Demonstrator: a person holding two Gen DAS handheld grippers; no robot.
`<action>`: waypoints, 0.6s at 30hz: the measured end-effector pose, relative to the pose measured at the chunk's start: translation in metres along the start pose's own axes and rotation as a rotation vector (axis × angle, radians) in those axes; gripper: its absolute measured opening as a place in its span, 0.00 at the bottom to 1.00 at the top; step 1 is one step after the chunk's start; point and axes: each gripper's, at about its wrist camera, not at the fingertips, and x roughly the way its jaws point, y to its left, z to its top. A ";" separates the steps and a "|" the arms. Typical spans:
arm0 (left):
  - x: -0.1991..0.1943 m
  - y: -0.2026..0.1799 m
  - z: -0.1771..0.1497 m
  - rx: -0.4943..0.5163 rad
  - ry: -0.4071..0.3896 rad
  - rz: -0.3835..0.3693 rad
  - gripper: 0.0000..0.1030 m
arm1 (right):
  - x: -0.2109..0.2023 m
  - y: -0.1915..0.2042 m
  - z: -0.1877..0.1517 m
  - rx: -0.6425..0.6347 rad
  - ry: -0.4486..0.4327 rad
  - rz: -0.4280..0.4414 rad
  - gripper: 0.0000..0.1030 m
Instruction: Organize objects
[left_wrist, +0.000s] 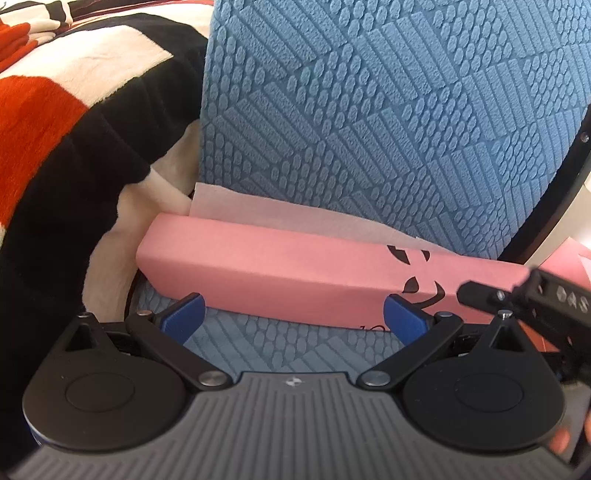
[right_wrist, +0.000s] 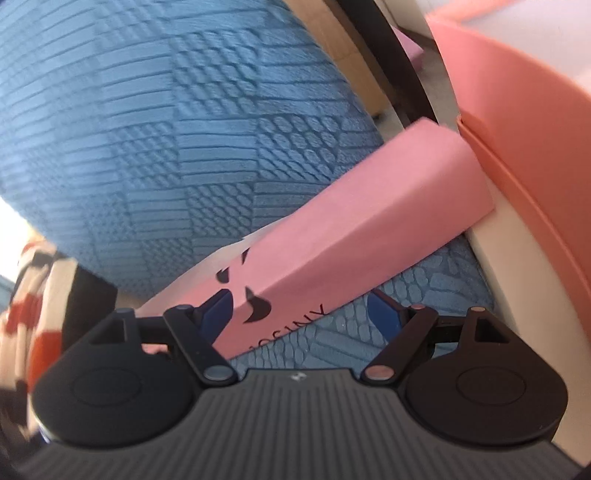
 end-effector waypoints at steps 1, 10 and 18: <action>-0.001 0.000 -0.001 -0.002 -0.001 -0.010 1.00 | 0.003 0.000 0.003 0.014 0.007 0.001 0.80; -0.003 -0.003 -0.004 0.005 0.003 -0.020 1.00 | 0.014 -0.011 0.019 0.063 0.008 -0.023 0.73; -0.006 -0.003 -0.003 -0.006 0.006 -0.019 1.00 | 0.013 -0.030 0.021 0.157 0.033 0.013 0.57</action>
